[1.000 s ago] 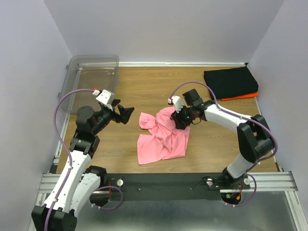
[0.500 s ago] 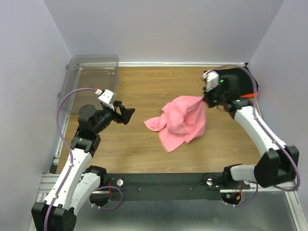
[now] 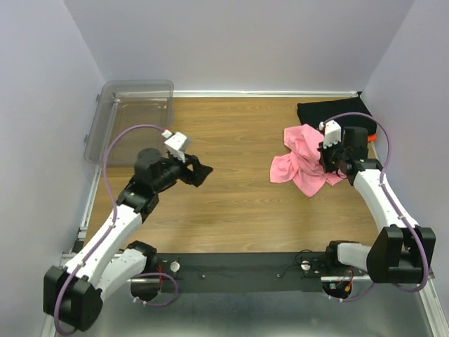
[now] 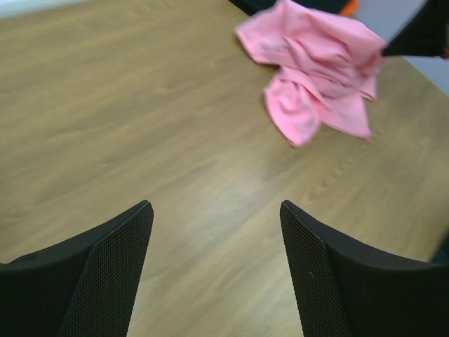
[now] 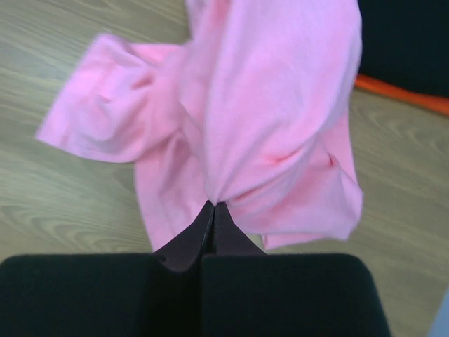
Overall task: Fold and stack the t-shirts
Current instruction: Flatten the tshirt out
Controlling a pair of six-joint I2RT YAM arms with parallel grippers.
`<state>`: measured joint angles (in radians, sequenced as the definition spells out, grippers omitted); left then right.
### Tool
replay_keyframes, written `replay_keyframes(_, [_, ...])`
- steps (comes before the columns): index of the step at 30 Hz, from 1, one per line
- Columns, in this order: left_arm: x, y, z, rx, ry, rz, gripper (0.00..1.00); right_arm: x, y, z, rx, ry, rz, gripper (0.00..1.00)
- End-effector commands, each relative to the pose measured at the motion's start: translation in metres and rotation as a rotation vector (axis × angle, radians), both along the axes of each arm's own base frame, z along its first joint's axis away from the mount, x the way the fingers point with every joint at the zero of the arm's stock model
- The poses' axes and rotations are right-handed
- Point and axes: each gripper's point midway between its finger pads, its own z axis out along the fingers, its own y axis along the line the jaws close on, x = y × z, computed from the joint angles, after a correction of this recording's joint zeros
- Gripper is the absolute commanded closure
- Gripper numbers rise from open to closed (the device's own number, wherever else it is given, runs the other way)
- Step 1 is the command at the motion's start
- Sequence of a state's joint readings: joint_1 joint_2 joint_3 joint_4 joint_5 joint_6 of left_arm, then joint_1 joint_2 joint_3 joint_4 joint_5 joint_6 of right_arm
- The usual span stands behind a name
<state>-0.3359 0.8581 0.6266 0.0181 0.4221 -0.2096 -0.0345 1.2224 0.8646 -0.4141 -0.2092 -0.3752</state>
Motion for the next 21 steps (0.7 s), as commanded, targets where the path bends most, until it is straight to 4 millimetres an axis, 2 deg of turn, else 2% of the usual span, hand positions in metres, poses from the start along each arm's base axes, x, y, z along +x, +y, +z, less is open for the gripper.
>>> replay_keyframes(1, [-0.014, -0.052, -0.006, -0.051, 0.115, -0.061, 0.2, -0.007, 0.035, 0.03, 0.113, -0.084, 0.181, 1.0])
replay_keyframes(5, [-0.007, -0.093, -0.022, -0.065, 0.173, -0.062, 0.19, -0.015, 0.054, 0.056, 0.177, -0.132, 0.28, 1.0])
replay_keyframes(6, [-0.002, -0.11, -0.035, -0.056, 0.196, -0.078, 0.18, -0.015, 0.057, 0.063, 0.184, -0.15, 0.296, 0.99])
replay_keyframes(8, [0.011, -0.126, -0.035, -0.067, 0.192, -0.097, 0.18, -0.019, 0.062, 0.076, 0.201, -0.182, 0.326, 0.99])
replay_keyframes(9, [0.025, -0.139, -0.041, -0.066, 0.195, -0.098, 0.18, -0.02, 0.064, 0.081, 0.206, -0.193, 0.335, 0.99])
replay_keyframes(12, [0.048, -0.152, -0.046, -0.059, 0.202, -0.074, 0.2, -0.019, 0.076, 0.097, 0.259, -0.19, 0.386, 1.0])
replay_keyframes(13, [0.052, -0.152, -0.045, -0.059, 0.198, -0.052, 0.2, -0.019, 0.081, 0.1, 0.289, -0.172, 0.401, 0.99])
replay_keyframes(14, [0.054, -0.15, -0.036, -0.075, 0.179, -0.043, 0.2, -0.014, 0.097, 0.113, 0.333, -0.16, 0.462, 0.99])
replay_keyframes(16, [0.056, -0.138, -0.027, -0.081, 0.147, 0.019, 0.2, -0.018, 0.123, 0.12, 0.357, -0.104, 0.533, 0.99])
replay_keyframes(17, [0.053, -0.129, -0.006, -0.105, 0.101, 0.042, 0.2, -0.018, 0.154, 0.129, 0.34, -0.097, 0.608, 0.99])
replay_keyframes(18, [0.052, -0.119, 0.002, -0.112, 0.078, 0.075, 0.2, -0.021, 0.174, 0.137, 0.334, -0.102, 0.654, 1.0])
replay_keyframes(19, [0.048, -0.096, 0.019, -0.127, 0.03, 0.149, 0.2, -0.035, 0.212, 0.162, 0.341, -0.131, 0.759, 0.99])
replay_keyframes(20, [0.05, -0.088, 0.007, -0.102, 0.046, 0.187, 0.2, -0.04, 0.23, 0.179, 0.352, -0.155, 0.811, 0.99])
replay_keyframes(21, [0.042, -0.064, 0.022, -0.123, 0.011, 0.256, 0.2, -0.056, 0.258, 0.187, 0.387, -0.126, 0.898, 0.99])
